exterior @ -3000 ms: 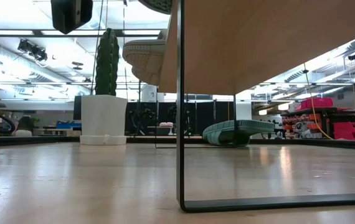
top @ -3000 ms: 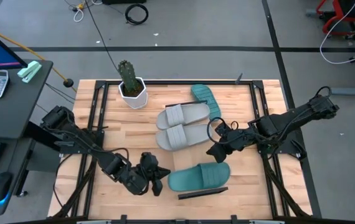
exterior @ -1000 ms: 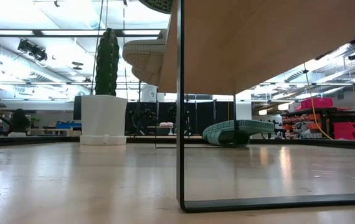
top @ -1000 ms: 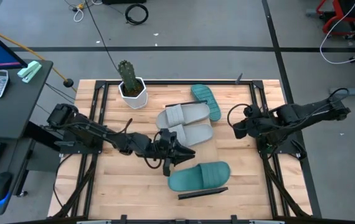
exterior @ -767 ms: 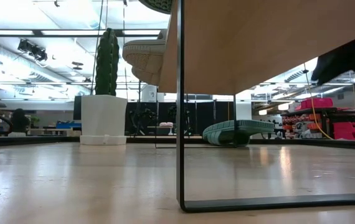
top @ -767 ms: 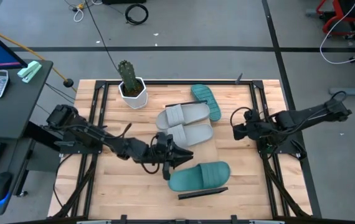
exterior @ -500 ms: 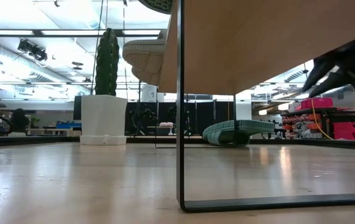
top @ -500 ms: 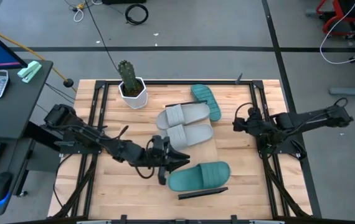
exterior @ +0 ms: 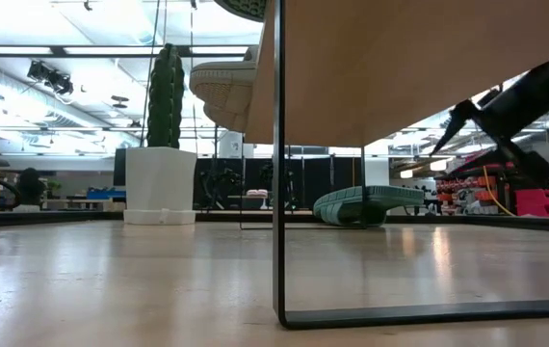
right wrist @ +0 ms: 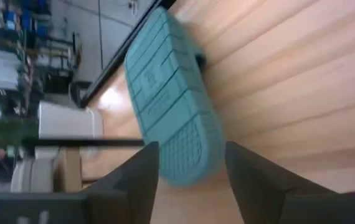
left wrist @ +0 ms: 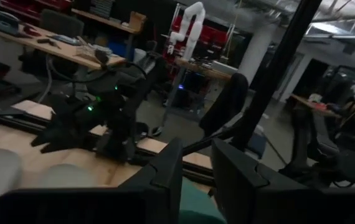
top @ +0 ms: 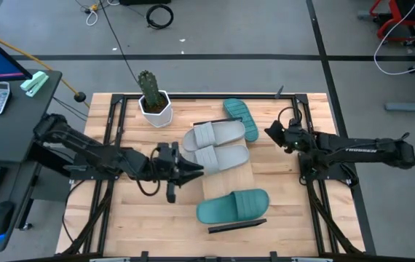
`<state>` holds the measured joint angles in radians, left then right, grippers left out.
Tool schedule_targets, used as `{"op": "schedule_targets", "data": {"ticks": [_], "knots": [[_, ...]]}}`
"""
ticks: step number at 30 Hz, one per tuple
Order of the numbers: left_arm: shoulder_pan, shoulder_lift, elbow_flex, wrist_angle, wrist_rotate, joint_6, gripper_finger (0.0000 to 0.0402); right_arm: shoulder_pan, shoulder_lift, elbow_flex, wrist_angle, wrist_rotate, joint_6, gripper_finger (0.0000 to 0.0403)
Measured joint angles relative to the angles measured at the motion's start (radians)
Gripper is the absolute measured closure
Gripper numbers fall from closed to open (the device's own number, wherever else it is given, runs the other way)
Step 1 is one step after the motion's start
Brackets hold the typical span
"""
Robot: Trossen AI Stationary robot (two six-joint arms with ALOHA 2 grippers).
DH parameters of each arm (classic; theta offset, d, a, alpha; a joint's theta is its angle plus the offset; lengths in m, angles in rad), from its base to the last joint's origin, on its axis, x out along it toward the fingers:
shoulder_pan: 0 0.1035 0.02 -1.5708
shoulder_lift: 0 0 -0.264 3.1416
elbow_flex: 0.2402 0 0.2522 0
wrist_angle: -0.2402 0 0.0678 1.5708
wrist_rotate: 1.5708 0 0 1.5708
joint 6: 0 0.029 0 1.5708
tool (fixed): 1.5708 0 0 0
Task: Pick and place slides into the shelf
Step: Put the green slipper on the shelf
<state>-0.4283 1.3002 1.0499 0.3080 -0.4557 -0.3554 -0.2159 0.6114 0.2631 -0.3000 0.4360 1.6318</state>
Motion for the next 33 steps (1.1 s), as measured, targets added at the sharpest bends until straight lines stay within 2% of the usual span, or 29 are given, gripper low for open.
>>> {"op": "schedule_targets", "data": {"ticks": [5,9,16,21,29,33], "knots": [[0.000,-0.071,0.000,-0.069,-0.025,0.067,0.0318,-0.084,0.063,-0.014,0.038,-0.076,-0.001,0.0189],[0.005,-0.133,0.000,-0.106,-0.057,0.124,0.0318,-0.109,0.139,-0.014,0.121,-0.089,-0.001,0.0173],[0.046,-0.197,0.000,-0.158,-0.061,0.120,0.0317,-0.140,0.324,-0.014,0.275,-0.154,0.007,0.0153],[0.080,-0.203,0.000,-0.156,-0.066,0.128,0.0317,-0.180,0.424,-0.013,0.438,-0.213,-0.058,0.0156],[0.150,-0.203,0.000,-0.150,-0.068,0.105,0.0315,-0.265,0.561,-0.013,0.544,-0.340,-0.133,0.0167],[0.172,-0.203,0.000,-0.150,-0.068,0.105,0.0321,-0.281,0.618,-0.014,0.653,-0.358,-0.142,0.0168]]}}
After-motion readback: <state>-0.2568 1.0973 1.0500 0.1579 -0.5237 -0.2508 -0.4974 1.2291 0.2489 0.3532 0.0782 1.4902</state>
